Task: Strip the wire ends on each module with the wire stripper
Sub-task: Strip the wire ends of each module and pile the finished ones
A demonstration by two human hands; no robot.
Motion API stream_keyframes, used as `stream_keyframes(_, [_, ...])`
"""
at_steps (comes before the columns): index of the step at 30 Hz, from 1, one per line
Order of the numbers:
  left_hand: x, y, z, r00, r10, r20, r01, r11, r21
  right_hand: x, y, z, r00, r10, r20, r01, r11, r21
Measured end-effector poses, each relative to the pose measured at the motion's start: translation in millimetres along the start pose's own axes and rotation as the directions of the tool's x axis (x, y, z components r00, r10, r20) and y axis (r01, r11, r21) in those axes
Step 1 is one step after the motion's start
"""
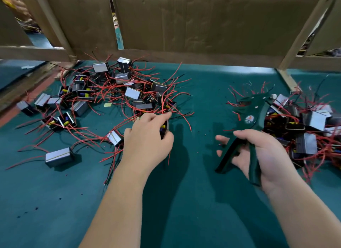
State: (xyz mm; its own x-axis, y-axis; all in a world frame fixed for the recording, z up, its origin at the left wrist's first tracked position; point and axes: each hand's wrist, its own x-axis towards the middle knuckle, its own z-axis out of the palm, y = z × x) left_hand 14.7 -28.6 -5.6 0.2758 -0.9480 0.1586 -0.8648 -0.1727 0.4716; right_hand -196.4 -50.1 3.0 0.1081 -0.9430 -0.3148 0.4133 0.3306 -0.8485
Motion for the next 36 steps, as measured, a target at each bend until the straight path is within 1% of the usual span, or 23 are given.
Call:
stream_keyframes(3, [-4,5,4,1.000,-0.003,-0.028,0.005,0.998,0.062,5,-7,-7,0.995,-0.011,-0.097,0.011,1.000,-0.001])
stream_keyframes(7, [-8,10,6,0.999,-0.040,-0.023,0.041,0.997,0.064,9,-13,-17,0.980,-0.045,-0.195,0.041,0.999,-0.026])
stream_keyframes(9, [-9,11,4,1.000,0.011,-0.016,-0.009,0.993,0.115,10,-15,-22,0.971,-0.066,-0.228,0.058,0.997,-0.042])
stream_keyframes(11, [-9,9,0,0.995,0.096,0.033,-0.100,0.984,0.148,9,-15,-25,0.964,-0.088,-0.252,0.082,0.996,-0.031])
stream_keyframes(13, [-9,5,-5,0.982,0.155,0.106,-0.162,0.985,0.062,4,-16,-25,0.964,-0.141,-0.226,0.142,0.990,-0.015])
stream_keyframes(15, [-9,3,-12,0.968,0.206,0.140,-0.200,0.978,-0.053,-6,-18,-19,0.970,-0.222,-0.099,0.225,0.974,0.021])
stream_keyframes(17, [-9,1,-16,0.961,0.241,0.135,-0.236,0.970,-0.054,-19,-19,-12,0.956,-0.267,0.118,0.256,0.962,0.098])
stream_keyframes(18, [-10,0,-16,0.960,0.254,0.122,-0.252,0.967,-0.026,-25,-20,-9,0.936,-0.261,0.237,0.234,0.962,0.138])
stream_keyframes(20, [-12,1,-17,0.959,0.276,0.062,-0.278,0.961,0.015,-33,-21,-5,0.876,-0.183,0.446,0.103,0.975,0.198])
stream_keyframes(22, [-13,6,-20,0.958,0.278,-0.065,-0.280,0.959,-0.031,-38,-18,-2,0.767,-0.107,0.633,-0.116,0.946,0.301])
stream_keyframes(23, [-13,9,-22,0.955,0.259,-0.147,-0.271,0.960,-0.073,-40,-17,-1,0.730,-0.093,0.677,-0.211,0.912,0.353])
stream_keyframes(24, [-13,11,-24,0.950,0.221,-0.223,-0.253,0.959,-0.127,-41,-17,0,0.722,-0.081,0.687,-0.261,0.888,0.379])
stream_keyframes(25, [-12,12,-26,0.949,0.159,-0.273,-0.220,0.953,-0.209,-42,-16,-1,0.722,-0.069,0.689,-0.285,0.877,0.386])
stream_keyframes(26, [-11,11,-27,0.953,0.086,-0.291,-0.180,0.933,-0.312,-41,-15,0,0.713,-0.060,0.698,-0.302,0.873,0.383])
stream_keyframes(27, [-9,7,-29,0.960,0.016,-0.279,-0.131,0.908,-0.398,-41,-14,1,0.710,-0.056,0.702,-0.299,0.878,0.373])
stream_keyframes(28, [-8,2,-32,0.969,-0.033,-0.245,-0.076,0.904,-0.422,-40,-13,2,0.716,-0.049,0.696,-0.280,0.894,0.350])
stream_keyframes(29, [-6,-4,-34,0.979,-0.055,-0.197,-0.025,0.923,-0.384,-39,-13,1,0.726,-0.041,0.686,-0.252,0.913,0.321])
stream_keyframes(31, [-6,-15,-38,0.998,-0.048,-0.040,0.035,0.960,-0.278,-37,-13,0,0.732,-0.025,0.681,-0.229,0.932,0.281])
stream_keyframes(33, [-7,-19,-40,0.990,-0.024,0.142,0.061,0.963,-0.262,-37,-12,-1,0.723,-0.020,0.691,-0.233,0.934,0.271])
stream_keyframes(34, [-8,-17,-39,0.977,-0.004,0.212,0.066,0.956,-0.285,-36,-11,-1,0.730,-0.017,0.684,-0.221,0.940,0.259])
stream_keyframes(36, [-10,-9,-37,0.952,0.059,0.299,0.071,0.912,-0.405,-34,-10,-2,0.744,-0.007,0.668,-0.203,0.950,0.236])
